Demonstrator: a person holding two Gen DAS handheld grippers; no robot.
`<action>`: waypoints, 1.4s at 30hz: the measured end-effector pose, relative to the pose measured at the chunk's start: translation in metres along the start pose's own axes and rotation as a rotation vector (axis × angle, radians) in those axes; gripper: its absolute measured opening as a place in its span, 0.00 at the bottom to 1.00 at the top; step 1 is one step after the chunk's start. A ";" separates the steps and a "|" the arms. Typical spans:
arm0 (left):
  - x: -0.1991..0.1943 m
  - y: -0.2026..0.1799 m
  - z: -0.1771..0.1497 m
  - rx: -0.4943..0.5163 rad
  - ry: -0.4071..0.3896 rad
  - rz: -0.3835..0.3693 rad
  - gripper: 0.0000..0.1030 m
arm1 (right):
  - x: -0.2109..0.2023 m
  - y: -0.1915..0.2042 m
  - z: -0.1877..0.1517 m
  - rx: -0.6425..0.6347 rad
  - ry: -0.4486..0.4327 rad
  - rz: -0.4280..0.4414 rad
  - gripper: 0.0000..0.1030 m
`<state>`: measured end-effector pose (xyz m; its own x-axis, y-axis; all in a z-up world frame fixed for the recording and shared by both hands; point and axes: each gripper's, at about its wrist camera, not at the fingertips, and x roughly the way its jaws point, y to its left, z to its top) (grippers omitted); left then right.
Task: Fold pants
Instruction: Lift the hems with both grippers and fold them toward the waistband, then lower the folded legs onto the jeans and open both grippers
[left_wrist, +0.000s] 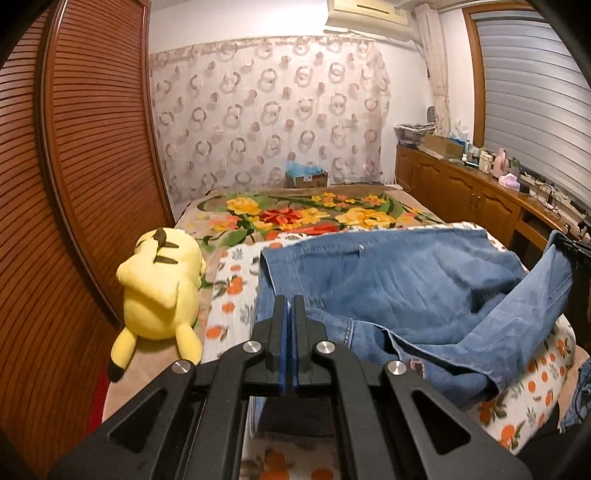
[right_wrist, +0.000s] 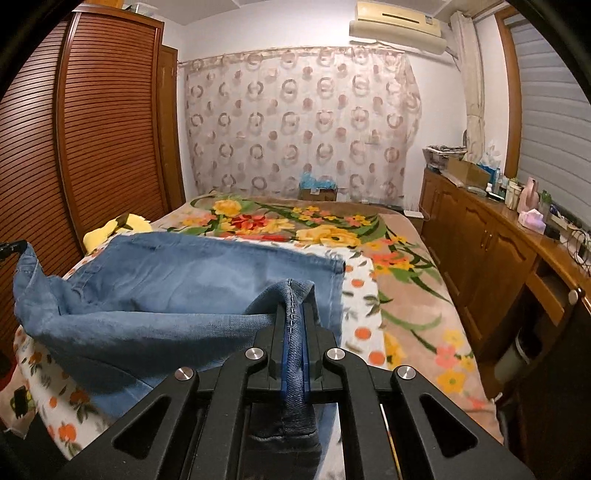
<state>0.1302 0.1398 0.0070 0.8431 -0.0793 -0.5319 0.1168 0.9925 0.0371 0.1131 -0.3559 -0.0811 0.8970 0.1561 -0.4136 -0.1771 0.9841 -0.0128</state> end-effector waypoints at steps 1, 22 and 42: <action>0.004 0.000 0.003 -0.002 -0.001 0.001 0.02 | 0.006 -0.001 0.003 -0.002 -0.001 -0.002 0.04; 0.100 0.009 0.084 -0.001 0.002 -0.013 0.02 | 0.079 -0.016 0.051 -0.009 0.058 -0.037 0.04; 0.221 0.012 0.098 -0.015 0.133 -0.002 0.02 | 0.167 -0.020 0.072 0.003 0.194 -0.055 0.05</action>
<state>0.3689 0.1251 -0.0271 0.7655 -0.0692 -0.6397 0.1096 0.9937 0.0237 0.2957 -0.3439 -0.0844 0.8100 0.0834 -0.5804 -0.1289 0.9909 -0.0375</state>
